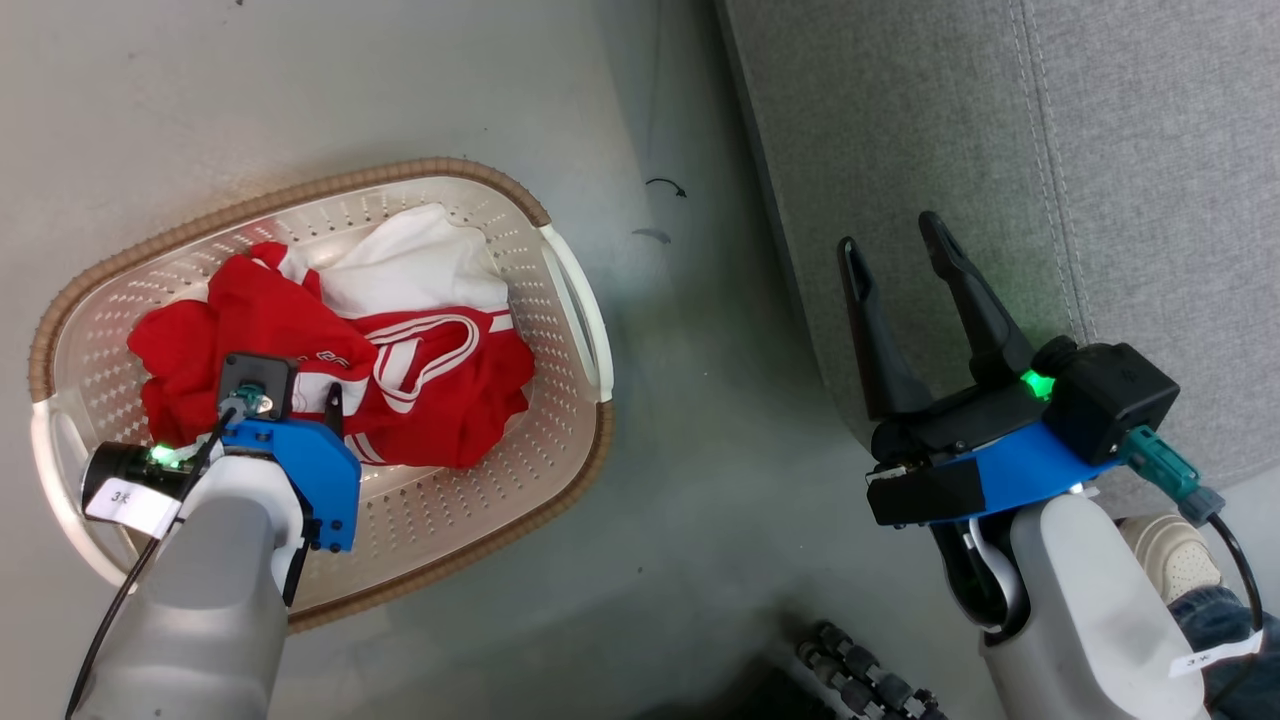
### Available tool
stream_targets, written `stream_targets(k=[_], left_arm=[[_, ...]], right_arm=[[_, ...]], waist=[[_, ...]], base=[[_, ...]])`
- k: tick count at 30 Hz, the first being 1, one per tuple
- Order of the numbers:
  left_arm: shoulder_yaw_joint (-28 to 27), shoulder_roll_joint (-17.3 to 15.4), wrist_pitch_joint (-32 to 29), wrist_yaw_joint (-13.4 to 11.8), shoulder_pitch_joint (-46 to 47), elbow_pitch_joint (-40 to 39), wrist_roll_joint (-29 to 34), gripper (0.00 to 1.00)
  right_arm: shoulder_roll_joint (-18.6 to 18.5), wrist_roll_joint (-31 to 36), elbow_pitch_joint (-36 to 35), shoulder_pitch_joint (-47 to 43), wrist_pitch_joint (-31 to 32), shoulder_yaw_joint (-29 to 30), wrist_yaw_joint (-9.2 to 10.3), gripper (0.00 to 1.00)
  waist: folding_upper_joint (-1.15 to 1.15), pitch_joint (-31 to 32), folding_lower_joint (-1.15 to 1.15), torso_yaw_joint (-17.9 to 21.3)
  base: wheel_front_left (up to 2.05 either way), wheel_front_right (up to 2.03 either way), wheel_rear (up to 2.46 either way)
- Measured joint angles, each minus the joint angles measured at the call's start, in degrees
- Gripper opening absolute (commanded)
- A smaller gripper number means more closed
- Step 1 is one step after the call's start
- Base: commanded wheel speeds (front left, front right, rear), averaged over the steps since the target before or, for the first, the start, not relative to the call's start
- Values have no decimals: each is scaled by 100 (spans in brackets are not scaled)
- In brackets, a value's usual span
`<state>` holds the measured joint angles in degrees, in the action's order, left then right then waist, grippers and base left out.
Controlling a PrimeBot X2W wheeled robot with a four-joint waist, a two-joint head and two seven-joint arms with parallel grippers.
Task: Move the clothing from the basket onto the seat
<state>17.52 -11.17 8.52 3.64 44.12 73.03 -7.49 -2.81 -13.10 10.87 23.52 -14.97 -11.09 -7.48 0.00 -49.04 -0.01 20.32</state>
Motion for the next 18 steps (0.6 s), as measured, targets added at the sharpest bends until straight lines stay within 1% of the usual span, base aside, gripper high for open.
stream_targets(k=[5,6,7,8,9,18], left_arm=[[43,0,-37,38,60,38,-19,100],[53,0,-46,43,60,43,-23,74],[62,0,-65,55,60,48,-51,42],[75,0,-71,86,60,51,-56,5],[92,0,-71,92,60,56,-58,0],[140,11,-93,171,69,73,-163,0]], right_arm=[[0,-19,-5,41,0,-5,0,100],[0,-21,-4,48,0,-9,0,100],[0,-34,-3,55,0,-16,0,100],[0,-53,-2,63,0,-24,0,100],[0,-59,-1,67,0,-29,0,100],[0,-60,21,86,0,-27,0,100]], waist=[[0,-36,0,-3],[0,-33,0,-7],[0,-30,0,-10],[0,-27,0,-13],[0,-24,0,-15],[0,11,0,-37]], base=[[0,0,0],[0,0,0],[0,0,0],[0,0,0],[0,0,0],[0,0,0]])
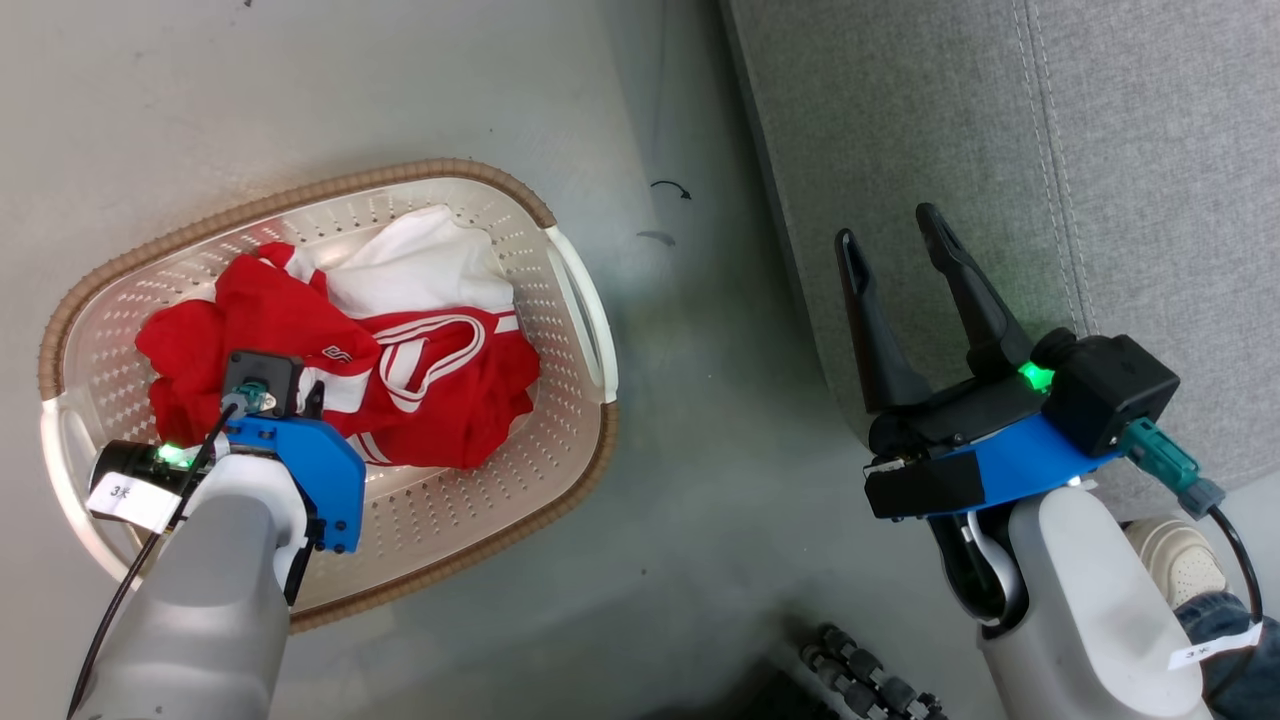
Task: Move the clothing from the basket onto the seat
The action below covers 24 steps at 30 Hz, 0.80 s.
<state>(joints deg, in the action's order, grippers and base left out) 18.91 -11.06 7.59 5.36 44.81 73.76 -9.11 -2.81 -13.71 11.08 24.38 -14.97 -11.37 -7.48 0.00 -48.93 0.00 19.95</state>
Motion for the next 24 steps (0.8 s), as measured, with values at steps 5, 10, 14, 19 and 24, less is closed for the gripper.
stream_targets(k=[5,10,14,19,24], left_arm=[[9,25,8,33,10,5,-85,0],[18,105,76,82,-3,13,-192,0],[25,241,168,120,-92,14,-289,0],[64,459,374,174,-381,19,-446,0],[182,686,526,178,-634,-62,-758,0]], right_arm=[[0,-3,30,8,0,1,0,100],[1,29,69,15,0,22,0,100],[1,145,164,17,-1,56,0,100],[4,369,379,-94,-1,129,0,100],[3,554,605,-358,-3,241,0,100]], waist=[[0,45,0,-31],[0,188,0,-101],[0,428,1,-204],[0,1002,1,-396],[0,1615,1,-605]], base=[[0,0,0],[0,0,0],[0,0,0],[0,0,0],[0,0,0]])
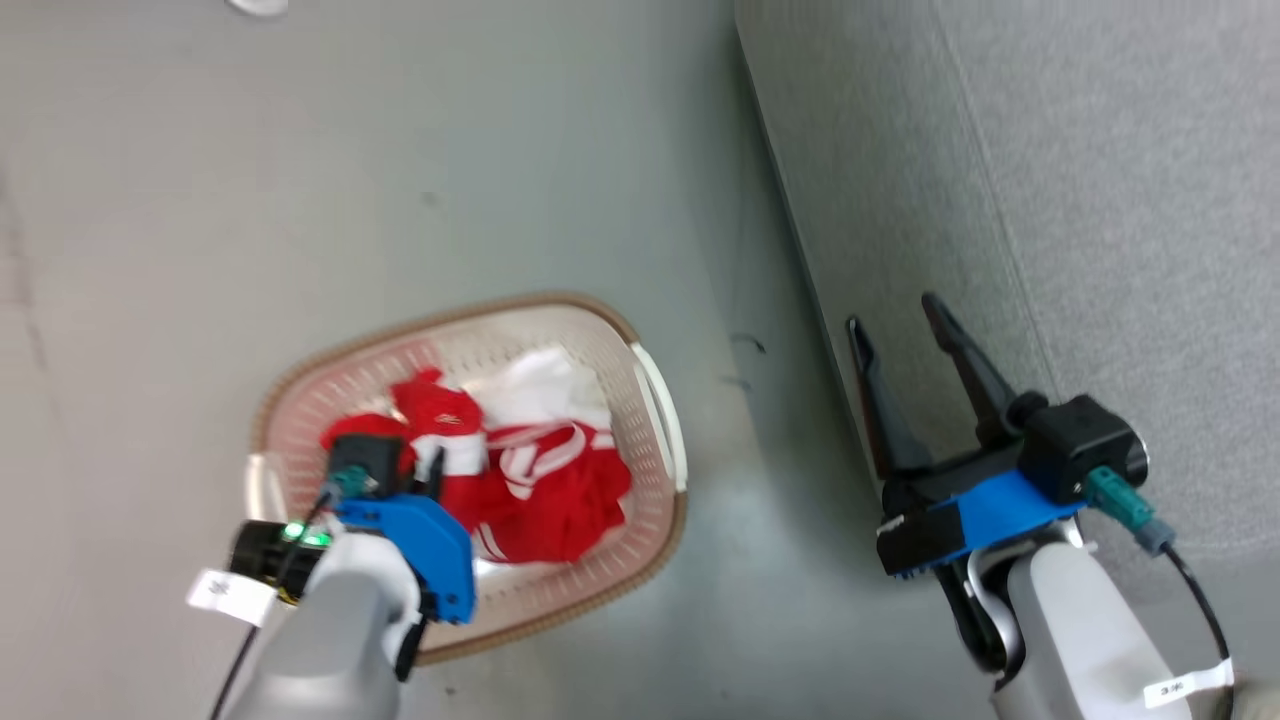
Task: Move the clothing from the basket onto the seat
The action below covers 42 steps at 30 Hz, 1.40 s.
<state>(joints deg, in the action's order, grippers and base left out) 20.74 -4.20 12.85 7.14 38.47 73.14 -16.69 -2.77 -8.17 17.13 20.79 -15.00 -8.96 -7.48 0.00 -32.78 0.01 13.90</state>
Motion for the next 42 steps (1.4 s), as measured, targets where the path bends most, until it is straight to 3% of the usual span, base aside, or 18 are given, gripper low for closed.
stream_targets(k=[12,19,30,42], left_arm=[[1178,127,-77,30,-599,-1066,-1248,0],[1764,131,-116,30,-577,-1635,-1669,0],[2446,130,-90,30,79,-2363,-1837,0],[2969,131,-255,-81,864,-2986,-2184,0]], right_arm=[[0,240,399,-626,24,71,0,100],[0,253,378,-909,140,89,0,100],[0,301,200,-1169,335,163,0,100],[0,294,121,-1270,435,71,0,100]], waist=[[0,1571,1,-564],[0,2288,2,-857],[0,2720,1,-1247],[0,2912,0,-1299]], base=[[0,0,0],[0,0,0],[0,0,0],[0,0,0]])
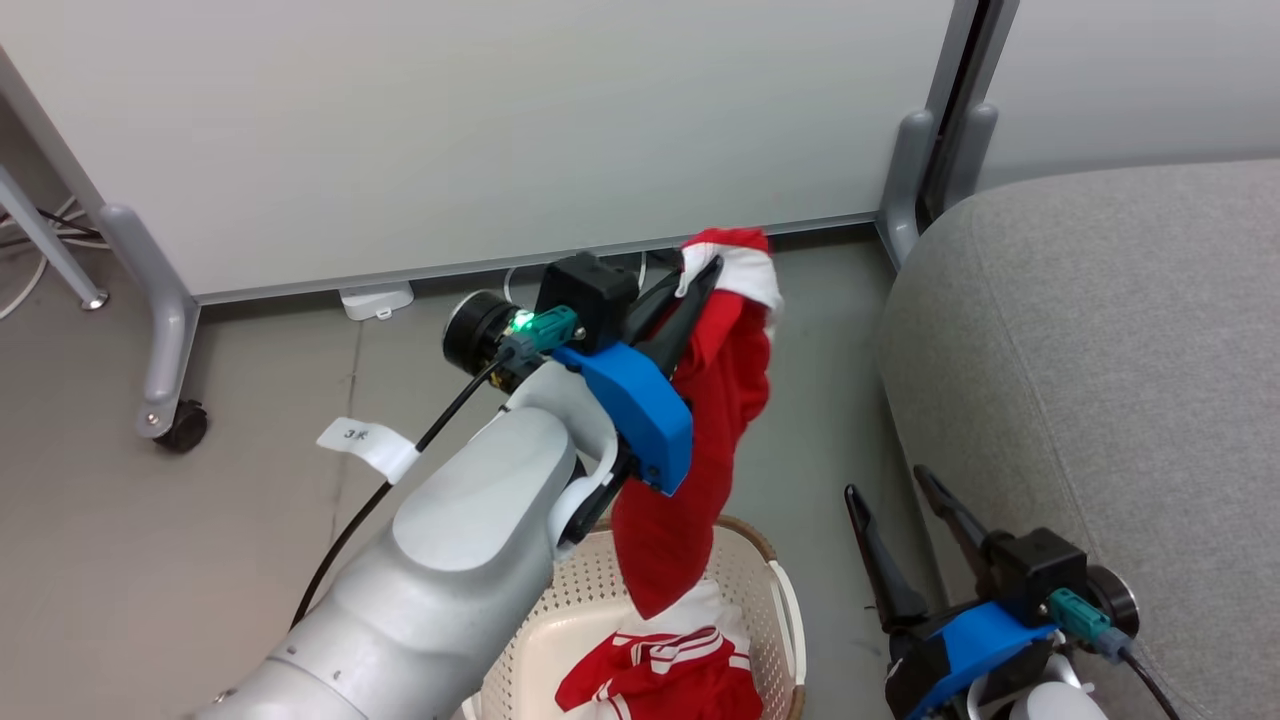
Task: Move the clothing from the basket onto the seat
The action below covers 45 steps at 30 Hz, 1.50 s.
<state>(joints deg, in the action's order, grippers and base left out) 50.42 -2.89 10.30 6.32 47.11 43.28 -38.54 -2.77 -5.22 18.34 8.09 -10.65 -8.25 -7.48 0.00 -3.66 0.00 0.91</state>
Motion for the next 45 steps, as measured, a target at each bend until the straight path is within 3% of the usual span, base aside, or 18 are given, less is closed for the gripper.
stream_targets(k=[21,28,45], left_arm=[[1021,1,-188,-327,464,-528,-856,0],[1291,0,-116,-385,584,-557,-1057,0],[1893,1,-4,-477,736,-604,-1532,0]], right_arm=[[-1,-100,45,-121,110,-242,0,100],[-1,-247,46,188,236,-617,0,100],[-1,-516,1184,1460,939,-1271,0,100]], waist=[[0,306,0,187],[0,263,-1,209],[0,240,-1,175]], base=[[0,0,0],[0,0,0],[0,0,0]])
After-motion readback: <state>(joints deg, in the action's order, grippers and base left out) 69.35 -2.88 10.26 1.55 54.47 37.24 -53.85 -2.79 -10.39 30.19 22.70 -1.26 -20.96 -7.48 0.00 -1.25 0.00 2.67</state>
